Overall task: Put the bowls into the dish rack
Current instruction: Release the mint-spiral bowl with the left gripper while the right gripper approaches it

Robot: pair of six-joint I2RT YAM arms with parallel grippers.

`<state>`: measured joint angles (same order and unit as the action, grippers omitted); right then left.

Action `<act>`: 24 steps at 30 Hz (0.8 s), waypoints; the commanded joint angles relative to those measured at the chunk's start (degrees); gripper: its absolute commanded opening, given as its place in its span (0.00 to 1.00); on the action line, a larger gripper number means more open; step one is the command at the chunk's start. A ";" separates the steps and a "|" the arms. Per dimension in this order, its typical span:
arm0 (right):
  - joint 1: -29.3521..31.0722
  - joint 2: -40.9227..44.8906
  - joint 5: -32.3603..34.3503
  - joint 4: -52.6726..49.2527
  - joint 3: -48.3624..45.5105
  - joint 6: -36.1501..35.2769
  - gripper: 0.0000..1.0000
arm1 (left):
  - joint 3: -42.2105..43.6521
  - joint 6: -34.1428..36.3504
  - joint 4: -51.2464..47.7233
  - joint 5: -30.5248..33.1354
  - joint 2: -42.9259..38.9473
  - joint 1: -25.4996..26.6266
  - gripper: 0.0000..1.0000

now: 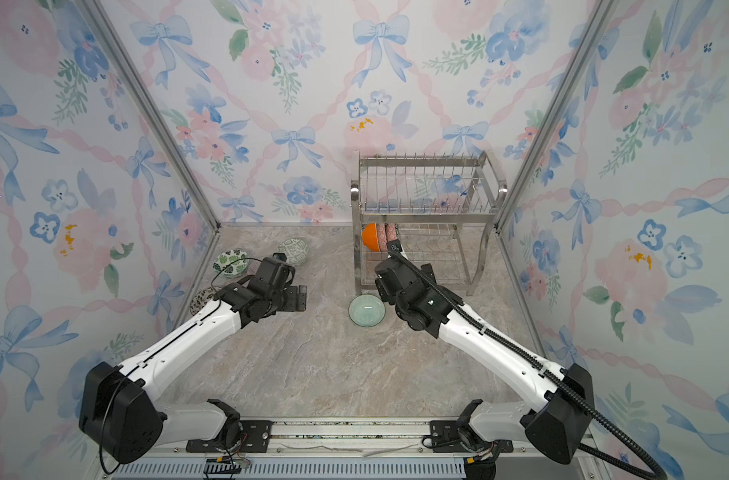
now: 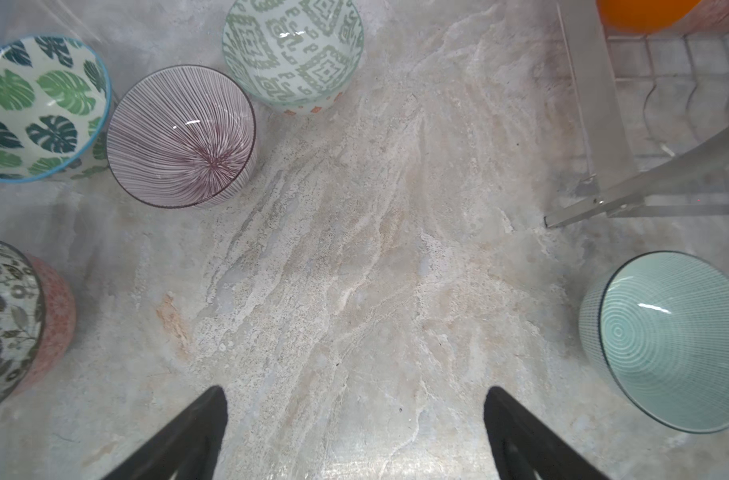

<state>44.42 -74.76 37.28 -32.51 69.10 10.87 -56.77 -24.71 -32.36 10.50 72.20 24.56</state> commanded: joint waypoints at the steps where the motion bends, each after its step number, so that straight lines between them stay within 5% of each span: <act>1: 0.36 -0.19 -7.49 -1.60 1.03 3.45 0.96 | 4.10 -1.12 4.89 -13.23 -4.39 -3.35 0.98; 8: 2.42 -9.57 -13.67 -3.26 5.86 9.96 0.97 | 11.80 -4.37 9.56 -25.23 -9.17 -12.61 0.98; 19: 6.36 -25.57 -16.06 -2.68 9.87 15.16 1.00 | 20.91 -9.97 18.46 -38.81 -8.71 -18.54 0.98; 24: 6.38 -30.37 -18.92 -1.07 10.30 16.92 0.90 | 22.47 -11.19 20.49 -42.59 -8.46 -20.38 0.98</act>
<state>50.11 -102.98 20.64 -33.58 77.32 25.78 -35.40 -34.22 -14.70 -27.44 63.42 5.10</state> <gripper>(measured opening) 0.903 0.980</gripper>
